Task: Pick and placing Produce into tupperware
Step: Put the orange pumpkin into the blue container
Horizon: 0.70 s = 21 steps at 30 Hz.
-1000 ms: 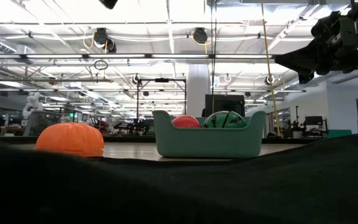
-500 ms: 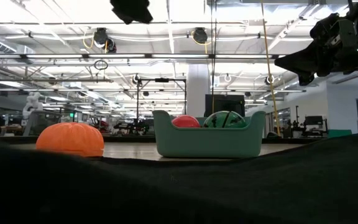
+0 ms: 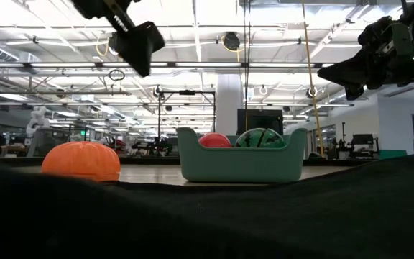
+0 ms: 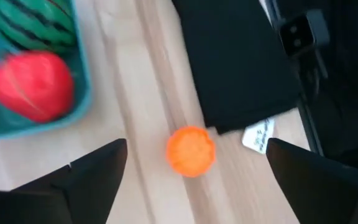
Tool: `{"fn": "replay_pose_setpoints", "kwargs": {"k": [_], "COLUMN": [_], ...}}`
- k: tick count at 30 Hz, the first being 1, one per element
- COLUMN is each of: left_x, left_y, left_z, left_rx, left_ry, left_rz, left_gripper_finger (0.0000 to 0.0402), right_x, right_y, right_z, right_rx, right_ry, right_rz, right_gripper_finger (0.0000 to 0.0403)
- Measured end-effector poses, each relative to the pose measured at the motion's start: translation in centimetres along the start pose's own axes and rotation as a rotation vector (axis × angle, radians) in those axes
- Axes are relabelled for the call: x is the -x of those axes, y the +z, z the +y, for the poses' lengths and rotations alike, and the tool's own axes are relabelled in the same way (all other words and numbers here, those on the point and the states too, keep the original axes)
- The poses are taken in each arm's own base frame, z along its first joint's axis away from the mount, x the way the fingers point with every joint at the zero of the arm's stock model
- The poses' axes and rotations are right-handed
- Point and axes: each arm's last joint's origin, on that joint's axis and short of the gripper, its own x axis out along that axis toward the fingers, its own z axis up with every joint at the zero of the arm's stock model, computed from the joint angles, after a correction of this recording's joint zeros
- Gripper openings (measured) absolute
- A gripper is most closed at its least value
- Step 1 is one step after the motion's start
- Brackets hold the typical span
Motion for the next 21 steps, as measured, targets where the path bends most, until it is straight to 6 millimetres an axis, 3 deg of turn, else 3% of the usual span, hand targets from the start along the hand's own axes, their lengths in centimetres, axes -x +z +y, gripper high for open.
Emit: {"fn": "replay_pose_setpoints", "kwargs": {"k": [17, 21], "left_x": [-1.5, -2.7], "left_y": [-0.5, -0.8], "left_z": [-2.2, -2.0], "left_rx": [-0.039, -0.029], "left_ry": [0.009, 0.046], "left_rz": [0.020, 0.054], "left_gripper_finger": [0.0395, 0.0395], "right_x": [0.0, 0.0], "right_y": [-0.1, -0.1], "right_z": [0.0, 0.0], "right_rx": [0.002, 0.002], "right_ry": [-0.001, -0.001], "right_rz": [0.006, 0.011], "right_gripper_finger": [0.0000, 0.0000]}}
